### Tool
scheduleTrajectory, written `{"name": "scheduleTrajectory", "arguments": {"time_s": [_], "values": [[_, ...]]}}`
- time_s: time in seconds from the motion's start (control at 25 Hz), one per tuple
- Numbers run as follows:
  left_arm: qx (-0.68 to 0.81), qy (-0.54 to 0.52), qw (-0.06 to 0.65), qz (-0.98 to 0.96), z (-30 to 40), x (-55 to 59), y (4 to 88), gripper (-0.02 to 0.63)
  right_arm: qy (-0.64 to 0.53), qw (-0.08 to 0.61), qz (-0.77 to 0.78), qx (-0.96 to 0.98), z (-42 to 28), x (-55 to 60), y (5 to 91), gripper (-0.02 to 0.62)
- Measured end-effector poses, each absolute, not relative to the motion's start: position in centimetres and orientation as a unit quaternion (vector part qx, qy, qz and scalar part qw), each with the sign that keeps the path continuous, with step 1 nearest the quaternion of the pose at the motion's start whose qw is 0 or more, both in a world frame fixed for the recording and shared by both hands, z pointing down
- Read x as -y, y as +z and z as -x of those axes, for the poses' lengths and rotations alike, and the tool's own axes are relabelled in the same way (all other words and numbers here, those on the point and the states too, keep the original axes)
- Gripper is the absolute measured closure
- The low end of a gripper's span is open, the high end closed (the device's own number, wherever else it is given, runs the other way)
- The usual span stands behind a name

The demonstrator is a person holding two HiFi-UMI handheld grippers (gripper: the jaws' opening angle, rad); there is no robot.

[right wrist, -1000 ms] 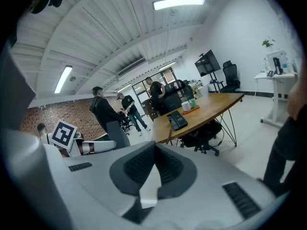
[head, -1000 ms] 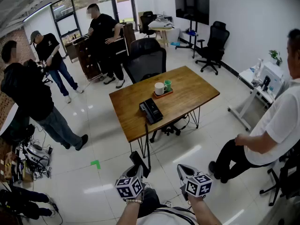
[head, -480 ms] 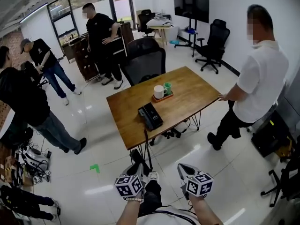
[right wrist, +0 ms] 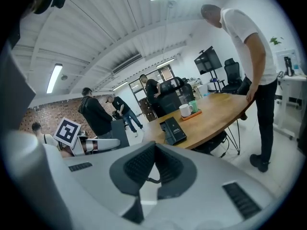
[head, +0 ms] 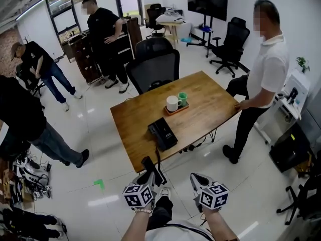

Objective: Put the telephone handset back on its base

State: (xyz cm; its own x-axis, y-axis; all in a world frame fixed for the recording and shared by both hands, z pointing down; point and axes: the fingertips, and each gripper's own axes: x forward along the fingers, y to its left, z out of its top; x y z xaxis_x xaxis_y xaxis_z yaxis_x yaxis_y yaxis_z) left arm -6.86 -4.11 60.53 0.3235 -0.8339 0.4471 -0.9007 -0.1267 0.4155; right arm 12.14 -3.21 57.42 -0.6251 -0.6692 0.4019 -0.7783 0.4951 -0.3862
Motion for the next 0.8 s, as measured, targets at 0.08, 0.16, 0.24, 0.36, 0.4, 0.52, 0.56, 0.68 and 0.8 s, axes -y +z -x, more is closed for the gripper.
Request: {"name": "scheduleTrajectory", "arguments": {"time_s": [0.08, 0.16, 0.24, 0.36, 0.4, 0.52, 0.56, 0.68, 0.8], "values": [[0.559, 0.032, 0.333, -0.759, 7.0, 5.8, 60.5, 0.535, 0.273, 0.101, -0.420, 0.859, -11.3, 4.9, 57.2, 0.592], [0.537, 0.001, 0.353, -0.766, 7.3, 7.4, 60.4, 0.535, 0.272, 0.102, -0.419, 0.860, -10.5, 6.5, 57.0, 0.592], [0.522, -0.019, 0.370, -0.768, 7.8, 8.9, 60.5, 0.535, 0.273, 0.103, -0.418, 0.860, -9.7, 8.0, 56.8, 0.592], [0.504, -0.023, 0.386, -0.773, 8.6, 11.3, 61.3, 0.535, 0.275, 0.108, -0.420, 0.858, -8.7, 9.9, 56.8, 0.592], [0.498, -0.022, 0.390, -0.774, 8.7, 12.2, 61.6, 0.535, 0.275, 0.111, -0.421, 0.857, -8.4, 10.5, 56.8, 0.592], [0.483, -0.025, 0.405, -0.776, 9.0, 14.7, 62.8, 0.535, 0.277, 0.119, -0.423, 0.855, -7.8, 12.3, 57.1, 0.592], [0.478, -0.027, 0.411, -0.776, 9.1, 15.5, 63.2, 0.536, 0.277, 0.121, -0.425, 0.853, -7.6, 12.8, 57.2, 0.592], [0.463, -0.027, 0.424, -0.778, 9.1, 17.5, 64.0, 0.535, 0.280, 0.123, -0.431, 0.849, -7.0, 14.6, 57.3, 0.592], [0.446, -0.023, 0.433, -0.783, 8.8, 19.1, 64.6, 0.535, 0.284, 0.122, -0.440, 0.843, -6.6, 16.2, 57.4, 0.592]]}}
